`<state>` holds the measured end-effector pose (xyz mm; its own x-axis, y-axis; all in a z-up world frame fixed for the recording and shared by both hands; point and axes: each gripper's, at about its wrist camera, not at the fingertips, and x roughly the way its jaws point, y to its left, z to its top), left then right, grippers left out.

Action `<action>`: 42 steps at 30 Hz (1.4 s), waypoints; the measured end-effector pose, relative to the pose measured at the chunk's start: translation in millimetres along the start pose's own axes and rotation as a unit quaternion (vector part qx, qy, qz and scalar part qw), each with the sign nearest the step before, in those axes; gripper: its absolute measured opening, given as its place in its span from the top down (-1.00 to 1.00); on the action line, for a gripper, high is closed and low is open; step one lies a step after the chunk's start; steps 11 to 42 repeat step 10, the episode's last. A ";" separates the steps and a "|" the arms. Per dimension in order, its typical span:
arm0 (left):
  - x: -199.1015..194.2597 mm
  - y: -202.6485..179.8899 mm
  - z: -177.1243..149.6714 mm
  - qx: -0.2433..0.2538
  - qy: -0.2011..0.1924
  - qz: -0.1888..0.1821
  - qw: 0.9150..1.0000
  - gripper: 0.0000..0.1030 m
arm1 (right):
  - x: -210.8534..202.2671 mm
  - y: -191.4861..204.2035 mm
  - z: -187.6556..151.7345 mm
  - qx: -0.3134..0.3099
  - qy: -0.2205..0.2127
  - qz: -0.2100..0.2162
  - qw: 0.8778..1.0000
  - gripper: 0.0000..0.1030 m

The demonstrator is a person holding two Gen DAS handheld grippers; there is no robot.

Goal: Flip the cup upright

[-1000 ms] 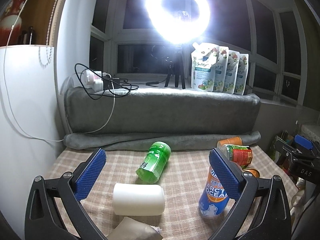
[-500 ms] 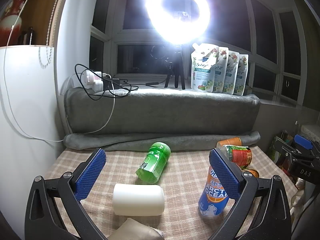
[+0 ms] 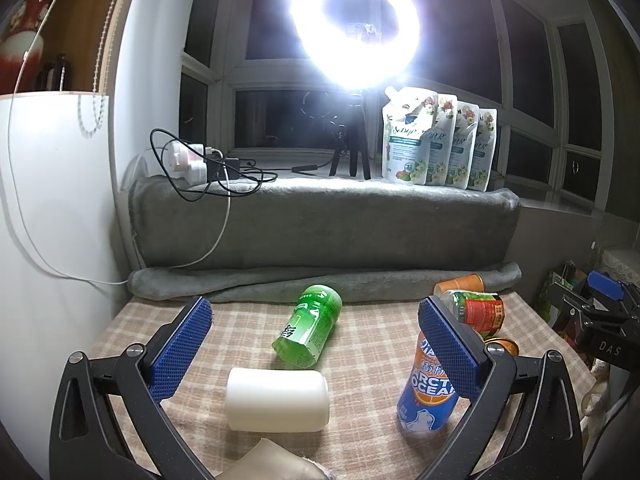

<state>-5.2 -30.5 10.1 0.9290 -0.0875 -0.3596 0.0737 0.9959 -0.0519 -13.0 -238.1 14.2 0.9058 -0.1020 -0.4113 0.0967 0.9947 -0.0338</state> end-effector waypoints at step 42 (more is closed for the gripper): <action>-1.8 0.4 0.6 0.005 -0.007 0.005 1.000 -0.99 | 1.3 1.8 -2.7 -0.003 0.002 0.003 1.000 -1.00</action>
